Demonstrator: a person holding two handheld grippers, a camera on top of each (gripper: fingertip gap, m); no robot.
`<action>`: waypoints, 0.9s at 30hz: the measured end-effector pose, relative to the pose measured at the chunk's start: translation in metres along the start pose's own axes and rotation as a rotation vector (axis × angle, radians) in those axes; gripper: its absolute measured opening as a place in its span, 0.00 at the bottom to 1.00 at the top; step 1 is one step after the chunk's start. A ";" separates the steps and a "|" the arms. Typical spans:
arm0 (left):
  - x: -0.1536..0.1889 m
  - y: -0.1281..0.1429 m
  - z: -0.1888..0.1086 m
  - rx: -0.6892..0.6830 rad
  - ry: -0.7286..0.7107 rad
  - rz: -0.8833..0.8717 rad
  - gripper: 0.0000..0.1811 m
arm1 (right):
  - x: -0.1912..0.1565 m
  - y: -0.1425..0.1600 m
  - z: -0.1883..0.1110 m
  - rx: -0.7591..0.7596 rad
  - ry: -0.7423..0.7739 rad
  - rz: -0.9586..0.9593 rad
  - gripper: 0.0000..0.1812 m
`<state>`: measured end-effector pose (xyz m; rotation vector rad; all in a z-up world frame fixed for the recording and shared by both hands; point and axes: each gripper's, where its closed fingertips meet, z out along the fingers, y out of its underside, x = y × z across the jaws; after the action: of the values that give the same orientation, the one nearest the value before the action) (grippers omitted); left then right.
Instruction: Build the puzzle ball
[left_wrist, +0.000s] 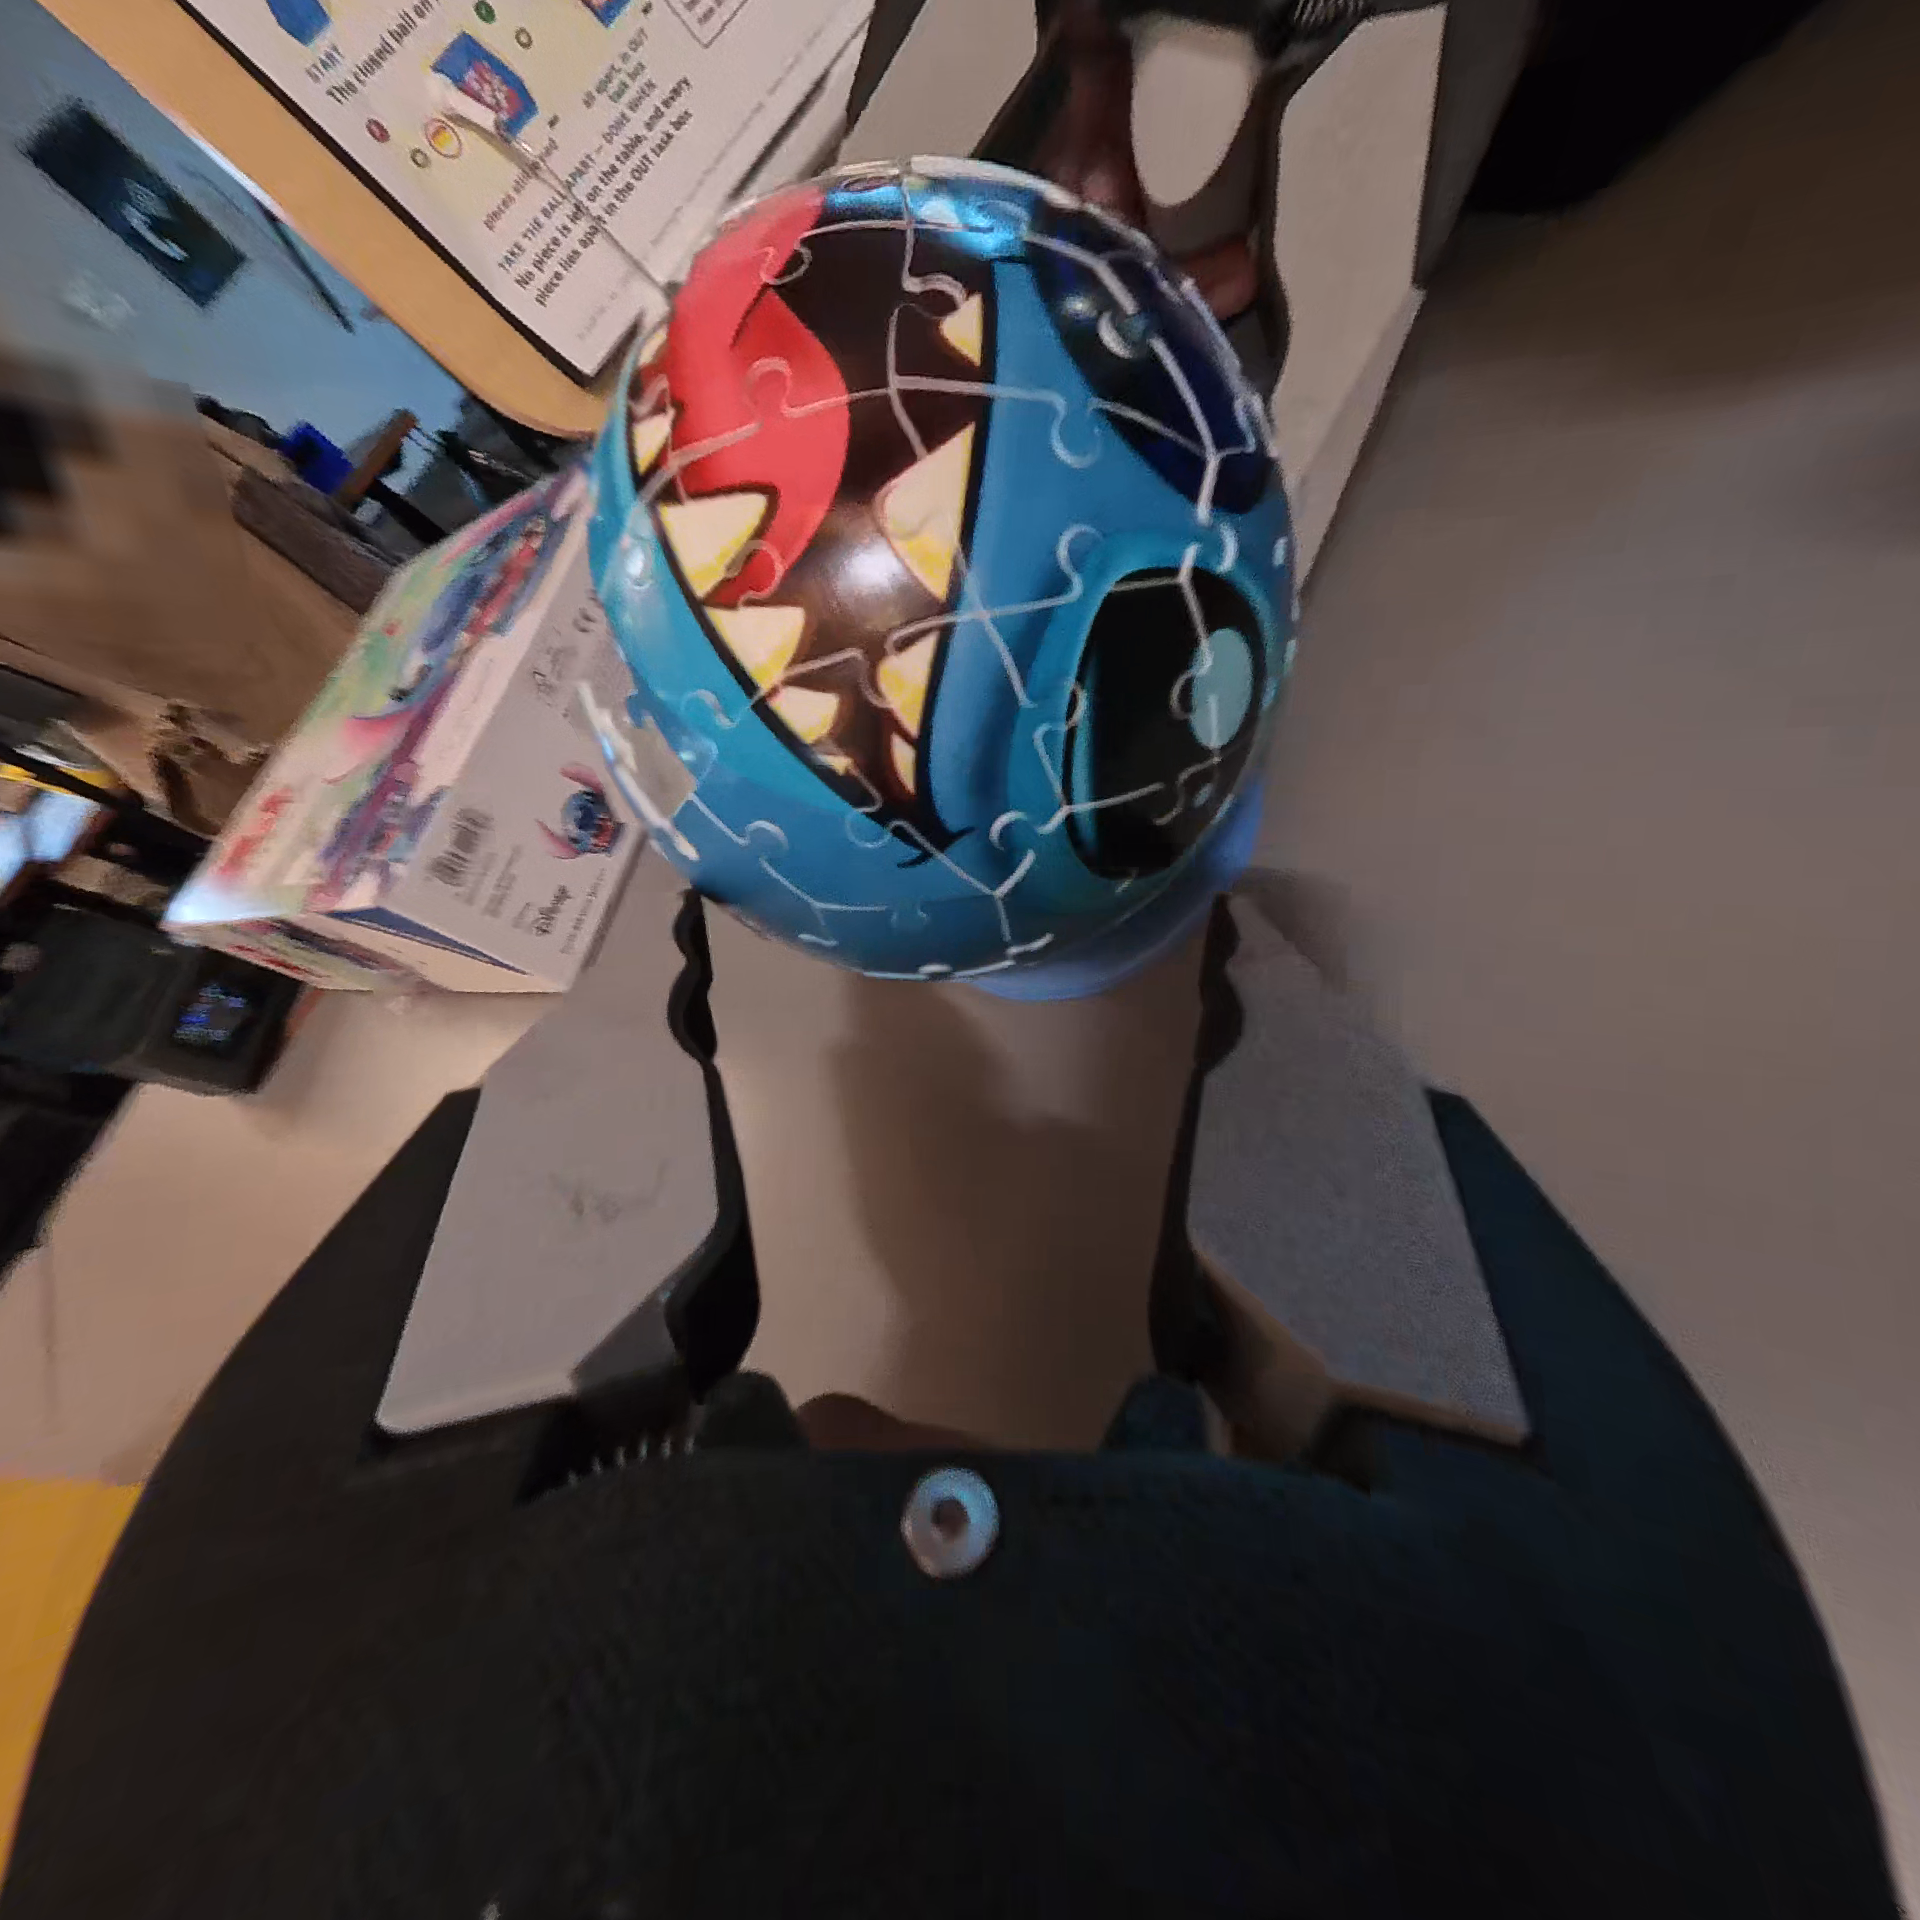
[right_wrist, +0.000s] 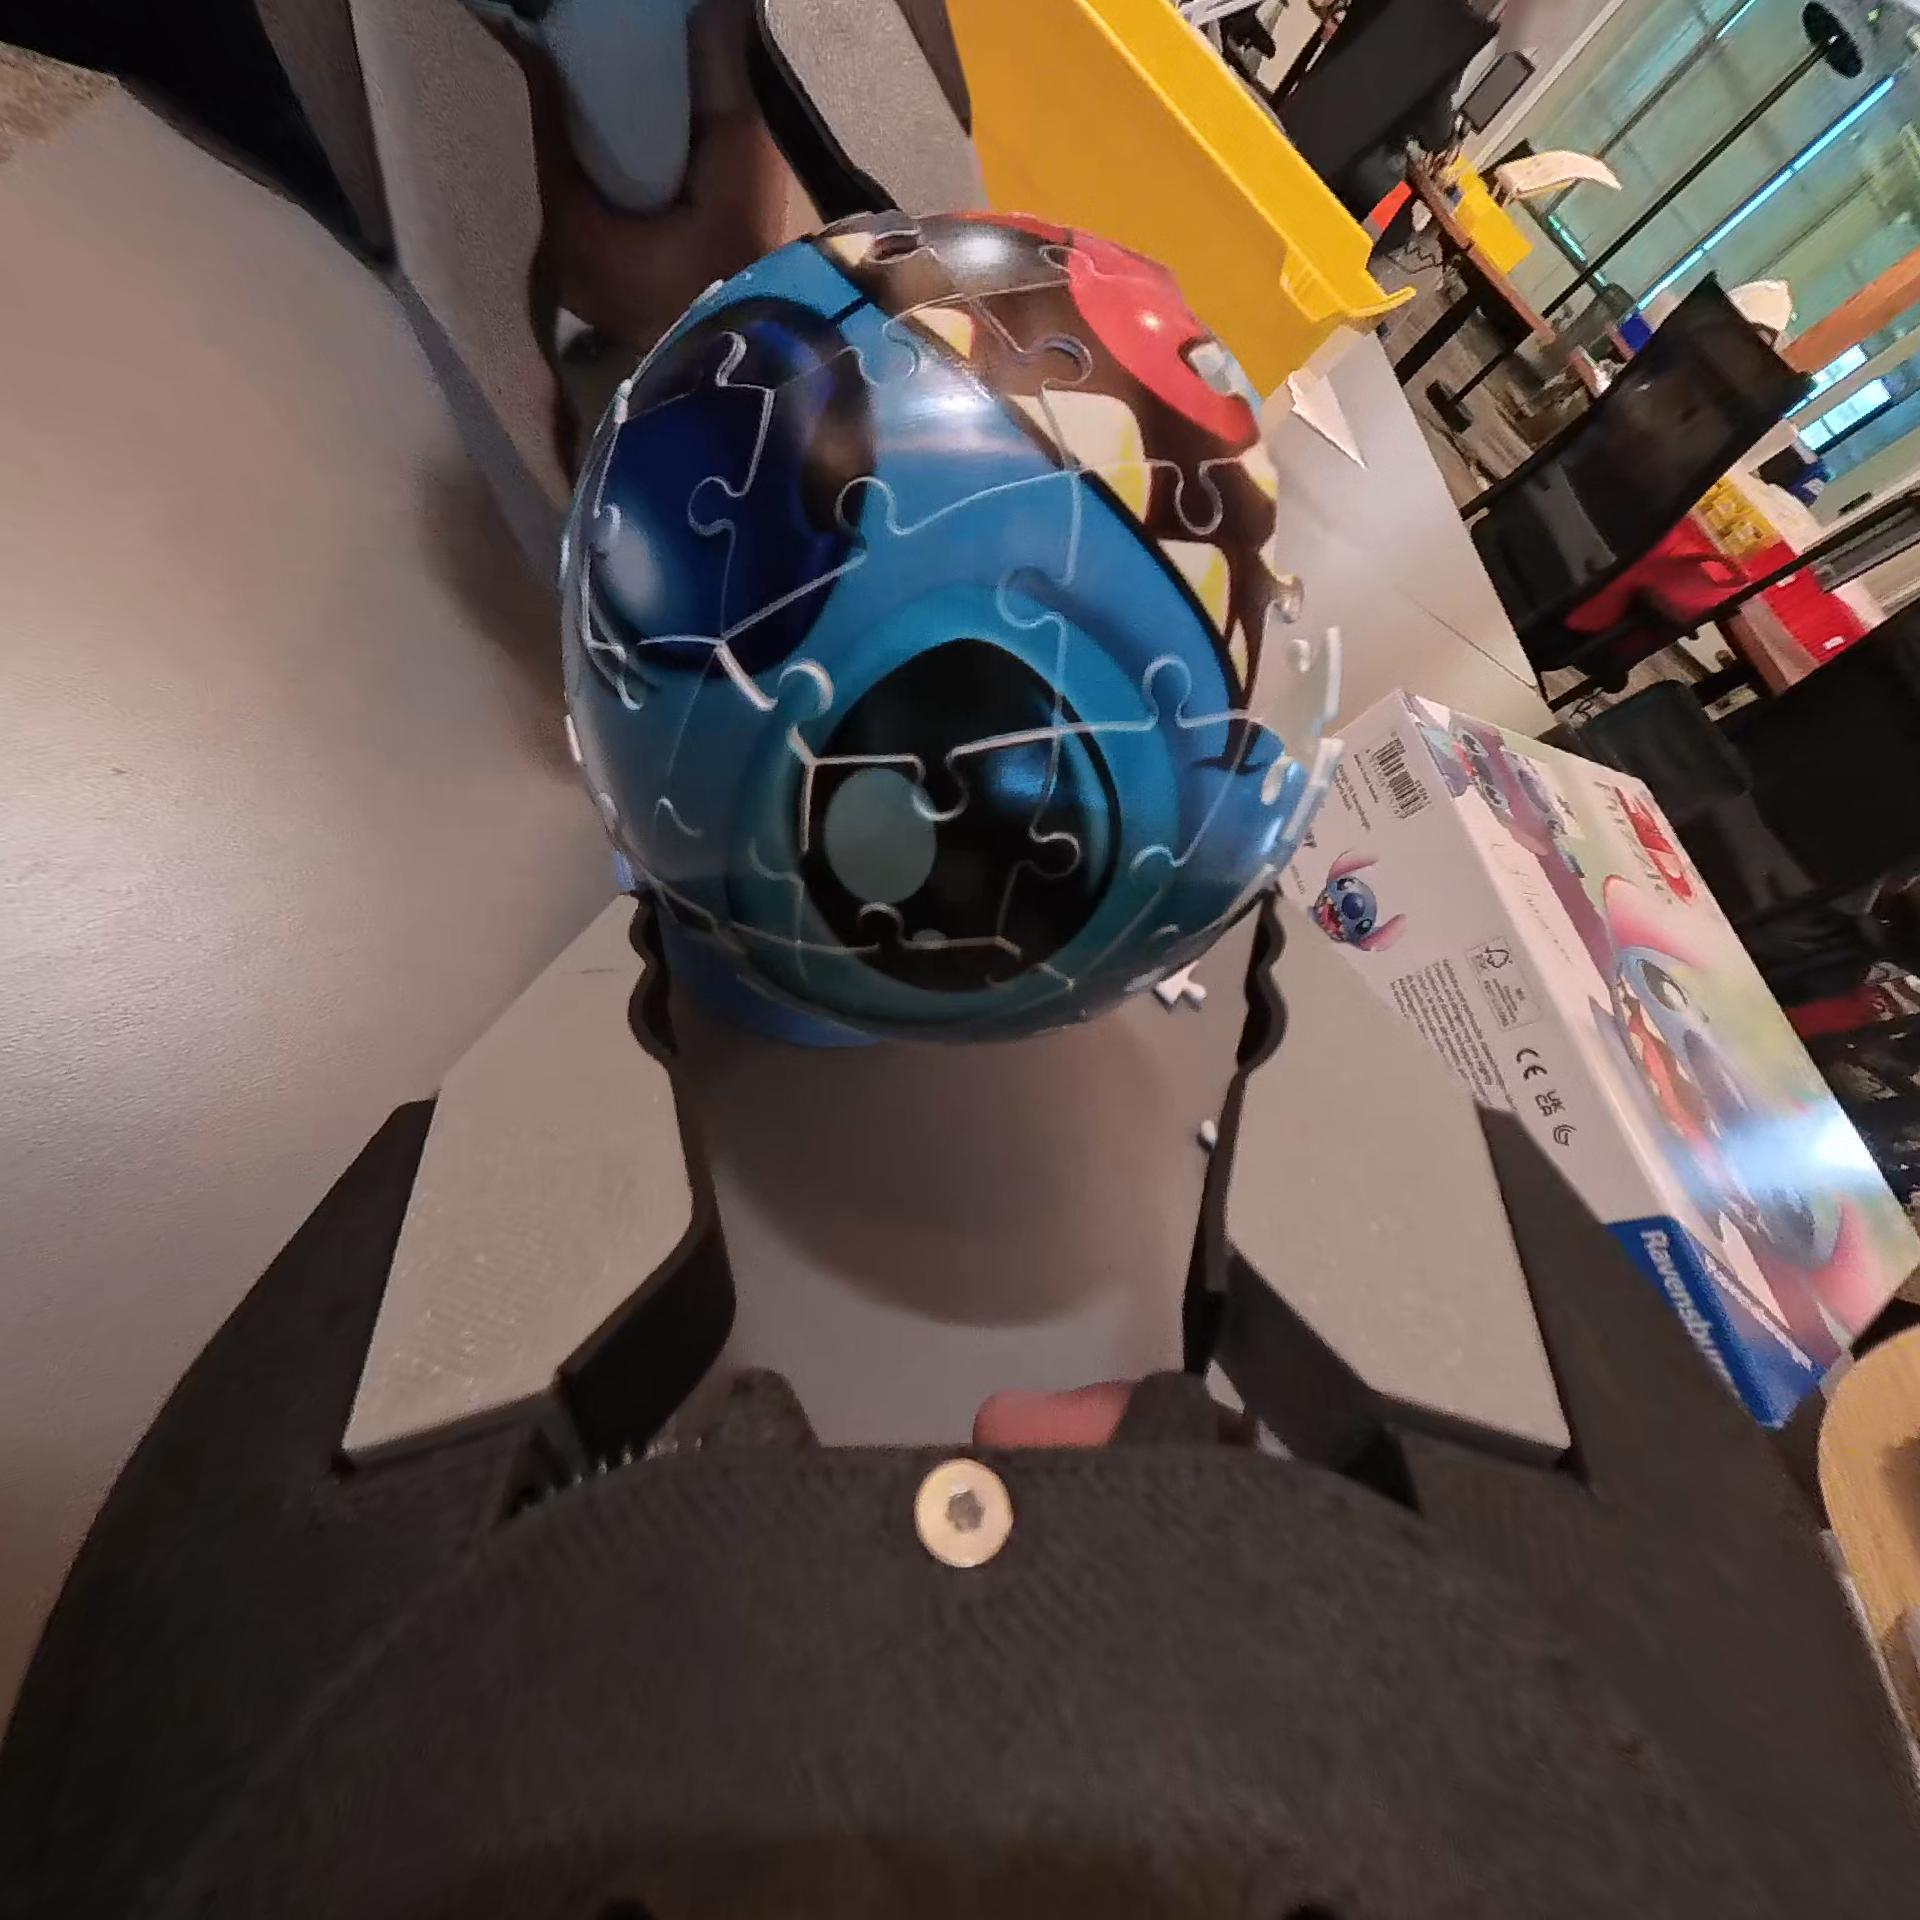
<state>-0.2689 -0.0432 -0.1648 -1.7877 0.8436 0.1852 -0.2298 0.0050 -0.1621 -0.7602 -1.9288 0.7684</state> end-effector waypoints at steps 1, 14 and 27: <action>-0.005 -0.001 0.001 0.001 -0.035 0.043 0.51 | 0.000 0.001 0.000 0.000 -0.002 0.010 0.60; 0.001 -0.009 0.000 0.049 0.261 -0.265 0.52 | -0.007 -0.017 -0.007 -0.139 0.007 0.257 0.62; 0.006 -0.005 0.000 0.061 0.290 -0.331 0.48 | -0.014 -0.008 -0.010 -0.189 0.014 0.419 0.62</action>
<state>-0.2610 -0.0453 -0.1640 -1.8934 0.7305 -0.3190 -0.2166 -0.0089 -0.1592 -1.3086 -1.8692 0.8306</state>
